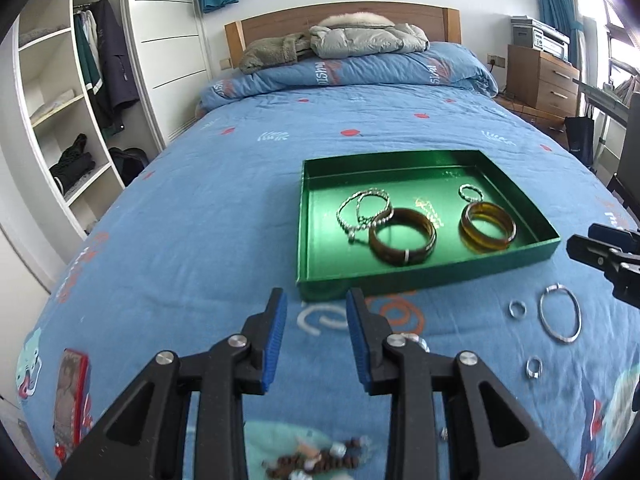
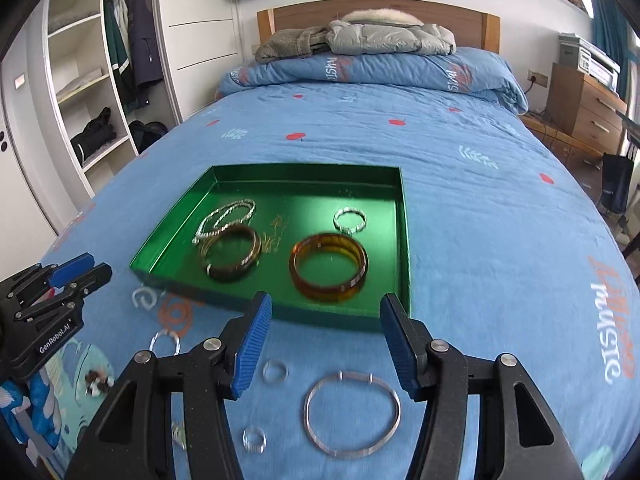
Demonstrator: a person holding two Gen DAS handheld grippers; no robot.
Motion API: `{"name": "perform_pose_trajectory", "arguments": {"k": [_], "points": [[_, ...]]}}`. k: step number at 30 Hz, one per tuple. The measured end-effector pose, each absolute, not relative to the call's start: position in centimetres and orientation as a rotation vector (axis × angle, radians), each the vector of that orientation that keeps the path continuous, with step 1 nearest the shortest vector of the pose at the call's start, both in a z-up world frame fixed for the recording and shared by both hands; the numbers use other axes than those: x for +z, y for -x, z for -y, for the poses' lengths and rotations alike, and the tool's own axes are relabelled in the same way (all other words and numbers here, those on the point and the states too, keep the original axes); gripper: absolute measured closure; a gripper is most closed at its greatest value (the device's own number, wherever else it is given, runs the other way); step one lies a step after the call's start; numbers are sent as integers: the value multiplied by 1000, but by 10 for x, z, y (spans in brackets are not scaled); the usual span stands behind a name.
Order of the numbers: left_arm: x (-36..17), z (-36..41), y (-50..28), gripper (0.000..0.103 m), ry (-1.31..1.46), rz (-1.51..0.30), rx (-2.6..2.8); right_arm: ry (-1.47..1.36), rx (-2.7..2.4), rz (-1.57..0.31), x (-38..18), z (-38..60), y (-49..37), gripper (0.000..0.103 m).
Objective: Organize jewelry
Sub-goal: 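Open both grippers to drop the items in the tray and withdraw, then grasp the brown bead bracelet with the left gripper while the right gripper grasps the silver watch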
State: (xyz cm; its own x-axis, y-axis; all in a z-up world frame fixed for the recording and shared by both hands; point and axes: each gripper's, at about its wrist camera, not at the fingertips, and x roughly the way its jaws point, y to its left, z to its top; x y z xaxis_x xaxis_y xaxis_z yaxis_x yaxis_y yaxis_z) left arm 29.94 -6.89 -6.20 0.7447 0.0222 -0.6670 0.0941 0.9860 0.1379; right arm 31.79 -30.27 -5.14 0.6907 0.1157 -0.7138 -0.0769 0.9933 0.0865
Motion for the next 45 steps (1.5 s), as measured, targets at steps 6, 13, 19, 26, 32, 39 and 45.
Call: {"name": "perform_pose_trajectory", "arguments": {"k": [6, 13, 19, 26, 32, 39, 45], "points": [[-60, 55, -269, 74, -173, -720, 3, -67, 93, -811, -58, 304, -282, 47], [-55, 40, -243, 74, -184, -702, 37, -48, 90, -809, -57, 298, -253, 47], [-50, 28, -226, 74, -182, -694, 63, -41, 89, -804, -54, 294, -228, 47], [-43, 16, -210, 74, -172, -682, 71, -35, 83, -804, -48, 289, -205, 47], [-37, 4, -197, 74, -161, -678, 81, -42, 78, -800, -42, 285, -189, 47], [-29, -10, -181, 73, -145, -670, 95, -51, 65, -784, -31, 283, -170, 47], [-26, -18, -169, 70, -138, -668, 103, -67, 40, -774, -24, 289, -152, 47]]}}
